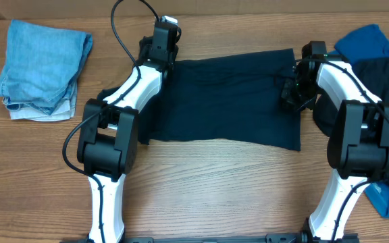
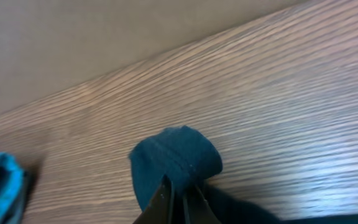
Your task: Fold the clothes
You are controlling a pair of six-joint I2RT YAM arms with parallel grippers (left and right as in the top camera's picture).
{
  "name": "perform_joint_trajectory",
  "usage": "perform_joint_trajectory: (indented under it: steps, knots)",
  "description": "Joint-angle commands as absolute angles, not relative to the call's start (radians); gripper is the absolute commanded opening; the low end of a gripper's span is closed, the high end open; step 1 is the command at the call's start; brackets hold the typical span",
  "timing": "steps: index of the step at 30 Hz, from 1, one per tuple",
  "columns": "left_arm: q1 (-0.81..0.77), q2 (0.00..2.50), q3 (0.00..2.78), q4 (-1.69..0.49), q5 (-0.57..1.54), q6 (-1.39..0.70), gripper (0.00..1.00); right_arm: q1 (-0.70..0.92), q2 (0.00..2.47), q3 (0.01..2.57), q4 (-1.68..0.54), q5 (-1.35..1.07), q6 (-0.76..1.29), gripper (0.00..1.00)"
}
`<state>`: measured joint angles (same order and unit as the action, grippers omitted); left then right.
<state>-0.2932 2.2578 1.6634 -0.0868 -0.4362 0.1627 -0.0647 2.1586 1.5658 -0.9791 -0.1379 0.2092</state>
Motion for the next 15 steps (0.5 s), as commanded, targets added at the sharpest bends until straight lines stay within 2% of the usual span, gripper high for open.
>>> perform_joint_trajectory:
  steps: [1, 9, 11, 13, 14, 15]
  knots:
    - [-0.258, 2.26, 1.687, -0.119, -0.508, 0.229, 0.04, -0.068, 2.145, 1.555, -0.963, -0.096, 0.21, 0.24]
    - [-0.103, 2.261, 1.687, -0.144, -0.437, 0.229, 0.05, -0.068, 2.145, 1.555, -0.967, -0.095, 0.21, 0.24]
    - [-0.06, 2.261, 1.687, -0.129, -0.367, 0.229, 0.2, -0.068, 2.145, 1.555, -0.966, -0.094, 0.21, 0.24]
    - [-0.026, 2.261, 1.687, -0.101, -0.363, 0.229, 0.21, -0.068, 2.145, 1.555, -0.966, -0.094, 0.21, 0.24]
    - [-0.012, 2.261, 1.687, -0.089, -0.364, 0.229, 0.27, -0.068, 2.145, 1.555, -0.966, -0.094, 0.21, 0.24]
    - [0.002, 2.261, 1.688, -0.065, -0.366, 0.234, 0.44, -0.068, 2.145, 1.555, -0.966, -0.094, 0.21, 0.24]
